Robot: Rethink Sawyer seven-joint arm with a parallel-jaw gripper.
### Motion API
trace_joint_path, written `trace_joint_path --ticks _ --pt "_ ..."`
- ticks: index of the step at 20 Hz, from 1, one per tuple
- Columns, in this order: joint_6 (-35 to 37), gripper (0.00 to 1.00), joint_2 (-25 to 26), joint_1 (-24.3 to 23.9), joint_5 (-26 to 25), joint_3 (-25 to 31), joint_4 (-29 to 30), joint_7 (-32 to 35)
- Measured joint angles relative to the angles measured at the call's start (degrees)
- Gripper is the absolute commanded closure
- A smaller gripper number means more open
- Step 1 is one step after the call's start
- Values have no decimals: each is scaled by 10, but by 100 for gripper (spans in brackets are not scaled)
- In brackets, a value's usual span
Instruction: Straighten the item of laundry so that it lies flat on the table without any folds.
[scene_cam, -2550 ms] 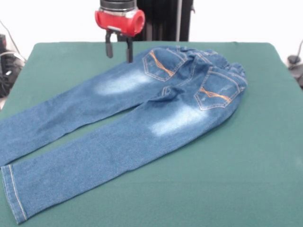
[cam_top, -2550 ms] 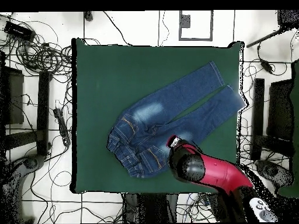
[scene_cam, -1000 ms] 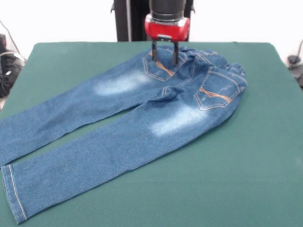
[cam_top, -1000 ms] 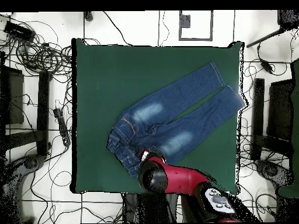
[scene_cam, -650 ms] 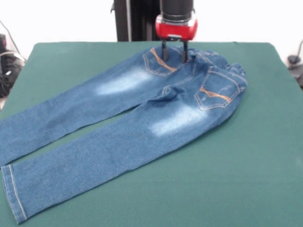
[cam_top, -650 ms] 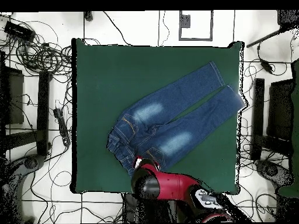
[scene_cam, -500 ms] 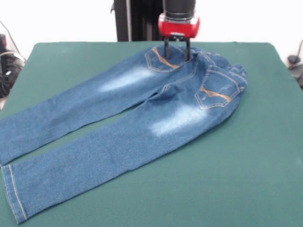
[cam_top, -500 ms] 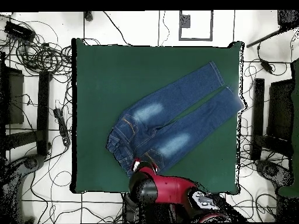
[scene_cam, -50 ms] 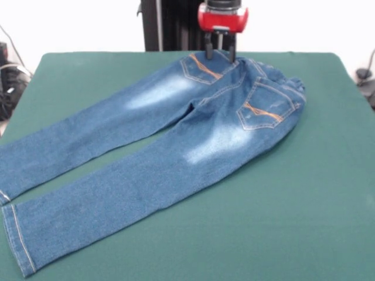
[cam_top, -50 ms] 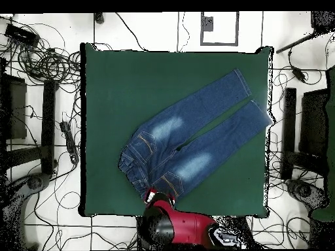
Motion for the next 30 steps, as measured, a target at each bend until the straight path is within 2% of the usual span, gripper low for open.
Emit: trace_joint_path --ticks 9,15,23,30 --pt "-28 0 29 -1 0 -7 10 0" --pt "-28 0 4 -3 0 -7 33 0" --pt "-16 0 -71 -1 0 -9 96 0" --pt "-16 0 -58 14 5 -9 98 0"
